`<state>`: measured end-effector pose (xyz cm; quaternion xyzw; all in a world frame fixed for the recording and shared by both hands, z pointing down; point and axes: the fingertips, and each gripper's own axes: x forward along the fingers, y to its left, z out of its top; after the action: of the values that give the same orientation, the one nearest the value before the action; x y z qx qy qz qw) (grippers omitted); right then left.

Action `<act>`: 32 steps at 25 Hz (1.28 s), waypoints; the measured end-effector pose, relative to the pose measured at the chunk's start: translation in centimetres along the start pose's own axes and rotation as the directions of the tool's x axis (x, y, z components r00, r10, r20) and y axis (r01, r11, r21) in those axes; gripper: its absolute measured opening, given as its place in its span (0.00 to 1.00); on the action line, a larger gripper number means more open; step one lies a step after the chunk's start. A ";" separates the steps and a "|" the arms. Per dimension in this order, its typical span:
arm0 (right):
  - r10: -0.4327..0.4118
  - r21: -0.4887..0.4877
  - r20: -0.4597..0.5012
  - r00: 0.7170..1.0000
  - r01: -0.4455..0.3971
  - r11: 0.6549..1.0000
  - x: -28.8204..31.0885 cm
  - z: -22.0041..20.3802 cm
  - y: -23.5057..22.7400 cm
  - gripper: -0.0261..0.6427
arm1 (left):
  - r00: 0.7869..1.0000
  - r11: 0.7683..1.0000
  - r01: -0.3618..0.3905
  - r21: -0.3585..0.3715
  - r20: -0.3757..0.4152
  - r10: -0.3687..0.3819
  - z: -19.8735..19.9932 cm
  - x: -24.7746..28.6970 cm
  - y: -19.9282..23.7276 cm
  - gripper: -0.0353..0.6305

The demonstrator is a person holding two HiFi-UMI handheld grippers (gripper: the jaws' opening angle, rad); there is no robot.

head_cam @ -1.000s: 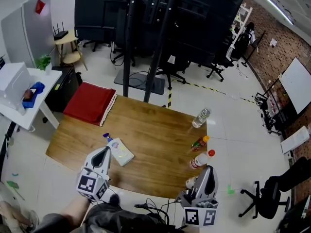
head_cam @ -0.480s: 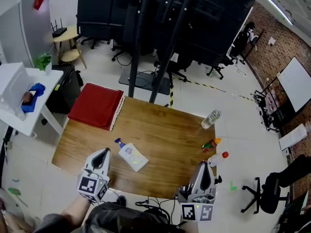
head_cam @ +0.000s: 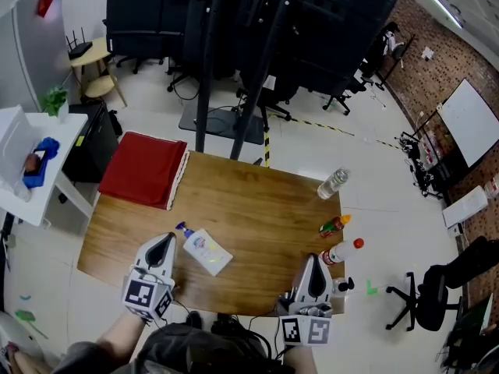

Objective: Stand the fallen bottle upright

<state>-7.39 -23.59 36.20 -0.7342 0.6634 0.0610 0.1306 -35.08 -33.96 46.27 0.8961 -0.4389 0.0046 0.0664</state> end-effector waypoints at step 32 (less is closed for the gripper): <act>0.202 0.102 -0.264 0.943 -0.180 0.978 7.5 -13.9 -4.8 0.06 | 0.912 0.987 -0.153 -0.052 -0.393 0.120 -11.0 9.8 0.2 0.14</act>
<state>-2.99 -34.14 48.09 -0.6623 0.7450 -0.0540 0.0595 -28.63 -40.40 57.80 0.8410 -0.4784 0.1686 0.1882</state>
